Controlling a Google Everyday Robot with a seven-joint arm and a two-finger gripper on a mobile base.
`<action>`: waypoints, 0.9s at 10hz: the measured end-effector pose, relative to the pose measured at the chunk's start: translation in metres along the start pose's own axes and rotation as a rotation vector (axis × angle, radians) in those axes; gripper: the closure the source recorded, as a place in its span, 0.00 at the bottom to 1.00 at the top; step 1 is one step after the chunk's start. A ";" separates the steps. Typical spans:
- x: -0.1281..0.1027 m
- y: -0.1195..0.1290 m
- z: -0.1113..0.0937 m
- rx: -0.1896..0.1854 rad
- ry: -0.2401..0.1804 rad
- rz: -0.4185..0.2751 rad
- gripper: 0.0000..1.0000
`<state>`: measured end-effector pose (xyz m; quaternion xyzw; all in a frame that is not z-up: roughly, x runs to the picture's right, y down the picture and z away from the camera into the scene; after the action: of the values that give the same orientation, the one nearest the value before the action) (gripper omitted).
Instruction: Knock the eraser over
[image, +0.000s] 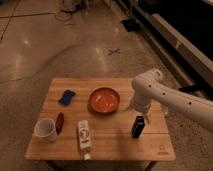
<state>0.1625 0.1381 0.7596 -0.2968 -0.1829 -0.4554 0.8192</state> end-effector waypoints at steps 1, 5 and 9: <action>0.000 0.000 0.000 0.000 0.000 0.000 0.20; -0.030 -0.006 0.014 -0.038 -0.035 -0.065 0.20; -0.071 -0.037 0.013 0.007 -0.071 -0.144 0.20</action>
<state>0.0939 0.1765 0.7404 -0.2958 -0.2346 -0.5016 0.7784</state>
